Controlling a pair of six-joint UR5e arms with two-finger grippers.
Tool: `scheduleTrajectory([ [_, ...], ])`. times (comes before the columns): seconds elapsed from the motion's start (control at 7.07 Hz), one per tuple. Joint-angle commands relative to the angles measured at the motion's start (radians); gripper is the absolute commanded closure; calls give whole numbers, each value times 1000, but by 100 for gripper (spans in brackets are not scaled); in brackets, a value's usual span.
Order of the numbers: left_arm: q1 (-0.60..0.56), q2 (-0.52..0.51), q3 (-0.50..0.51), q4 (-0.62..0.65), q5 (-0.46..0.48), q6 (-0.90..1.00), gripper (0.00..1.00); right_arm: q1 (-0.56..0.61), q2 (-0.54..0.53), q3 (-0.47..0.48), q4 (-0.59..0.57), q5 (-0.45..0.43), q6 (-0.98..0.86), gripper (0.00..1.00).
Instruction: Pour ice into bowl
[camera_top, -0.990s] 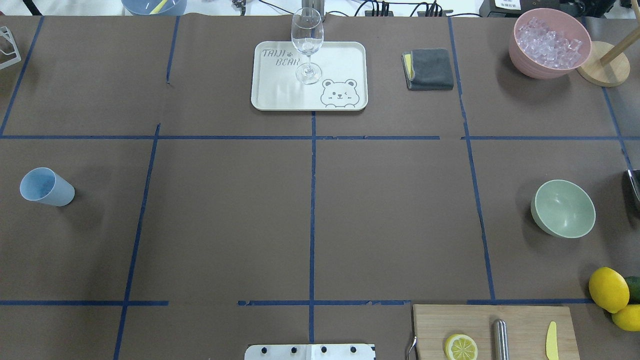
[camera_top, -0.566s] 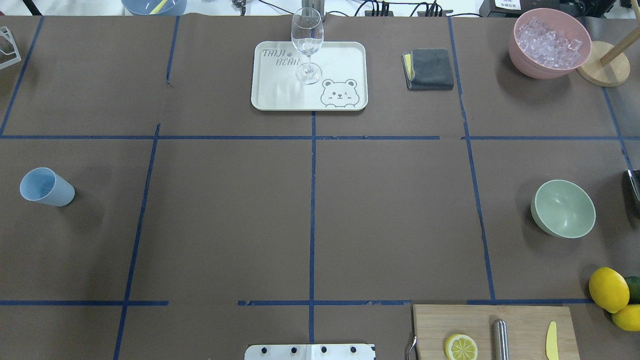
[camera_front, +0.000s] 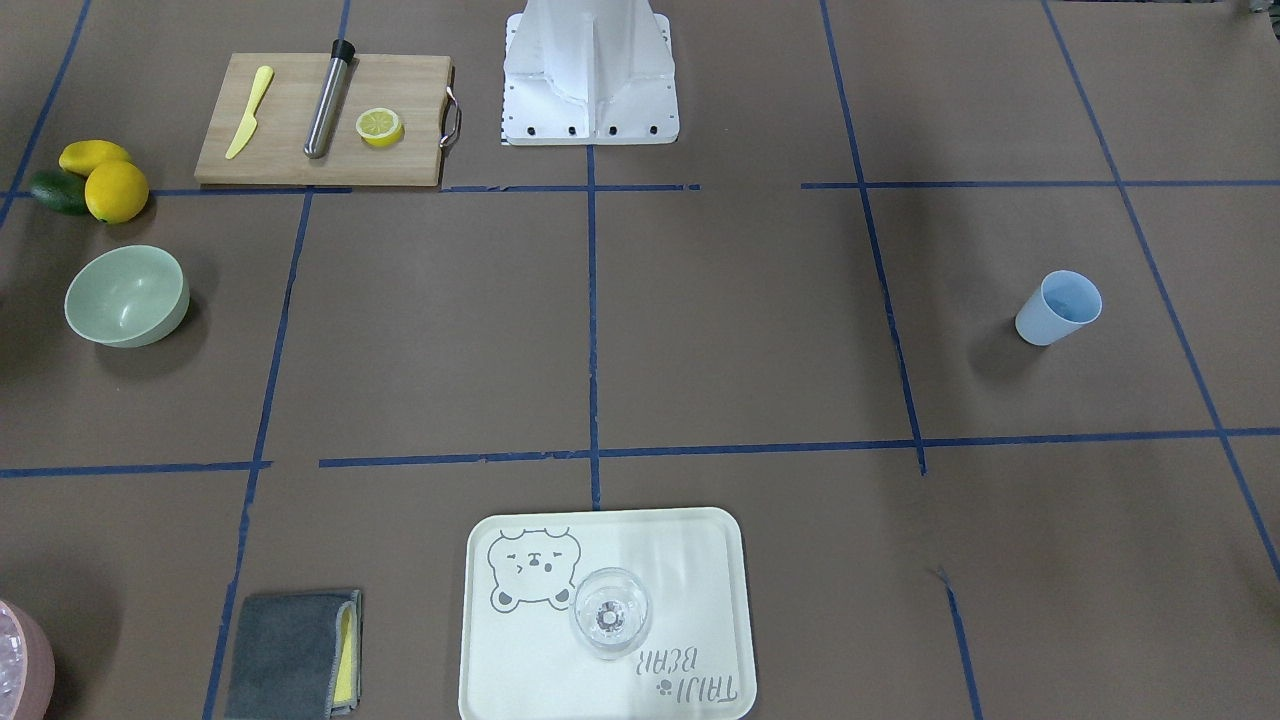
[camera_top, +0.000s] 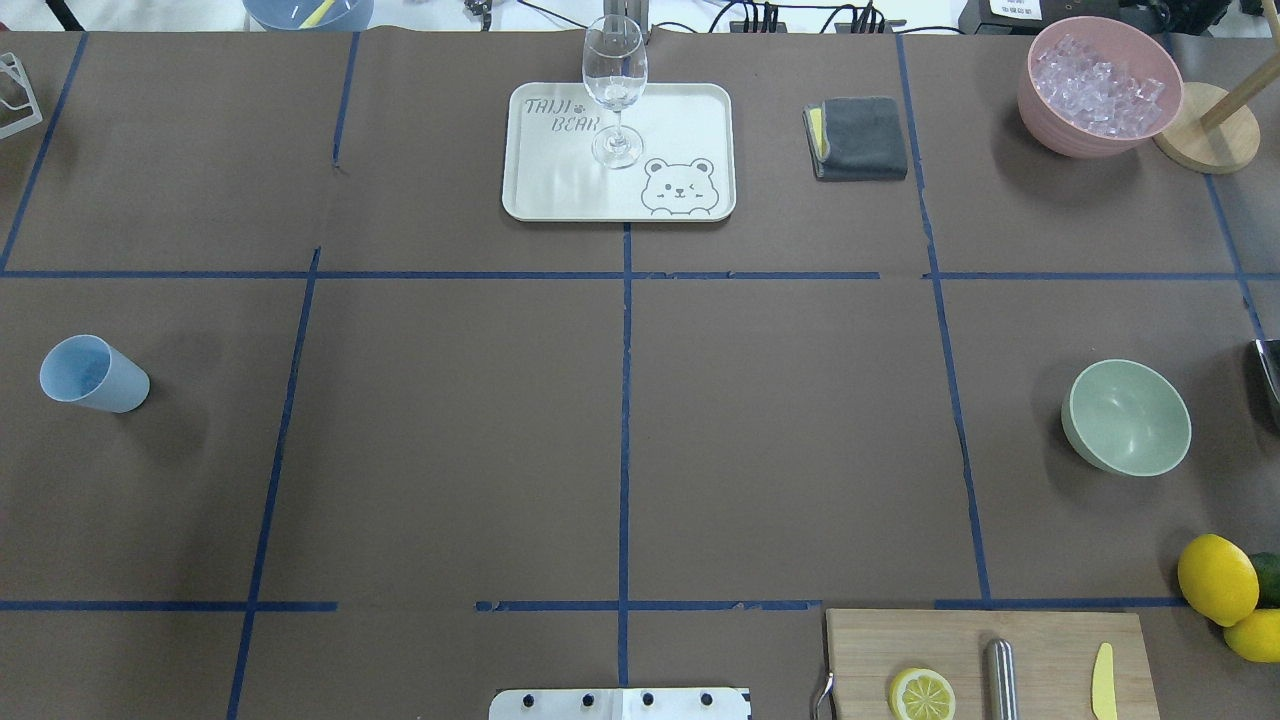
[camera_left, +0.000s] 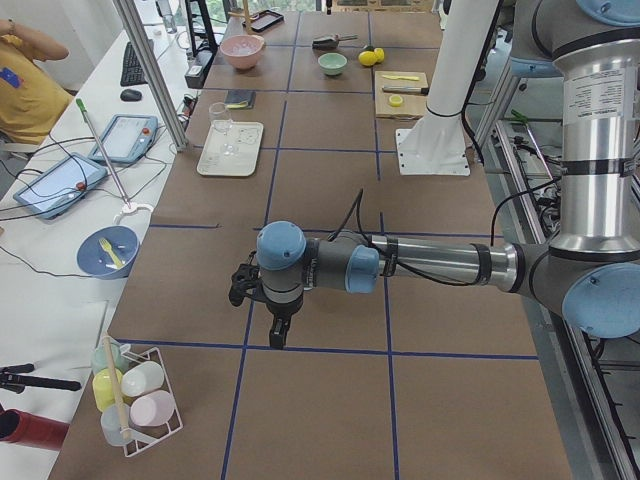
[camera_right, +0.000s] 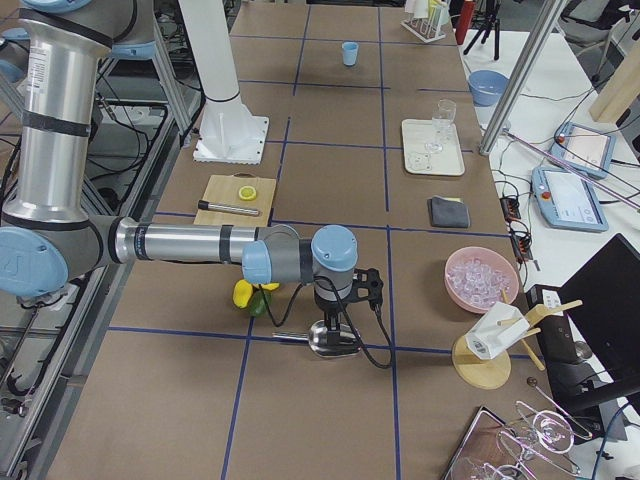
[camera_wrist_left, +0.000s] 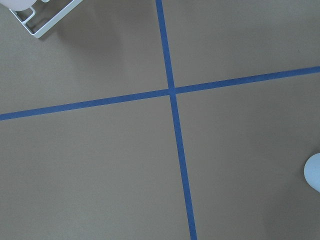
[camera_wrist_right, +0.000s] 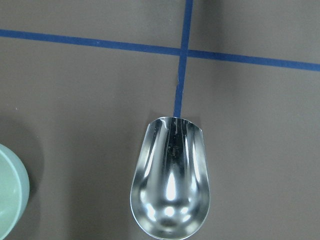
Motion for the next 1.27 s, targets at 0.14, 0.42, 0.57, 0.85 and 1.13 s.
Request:
scheduleTrajectory([
  [0.14,2,0,-1,-23,0,0,0,-8,107,2,57,26,9,0],
  [0.42,0,0,2,-34,0,0,0,-6,93,0,60,60,18,0],
  [0.57,0,0,-1,-34,0,-2,0,-6,95,22,81,60,18,0],
  [0.85,0,0,-1,-37,0,0,0,-89,113,26,218,41,79,0],
  [1.13,0,0,3,-66,0,0,0,-179,96,28,325,31,252,0],
])
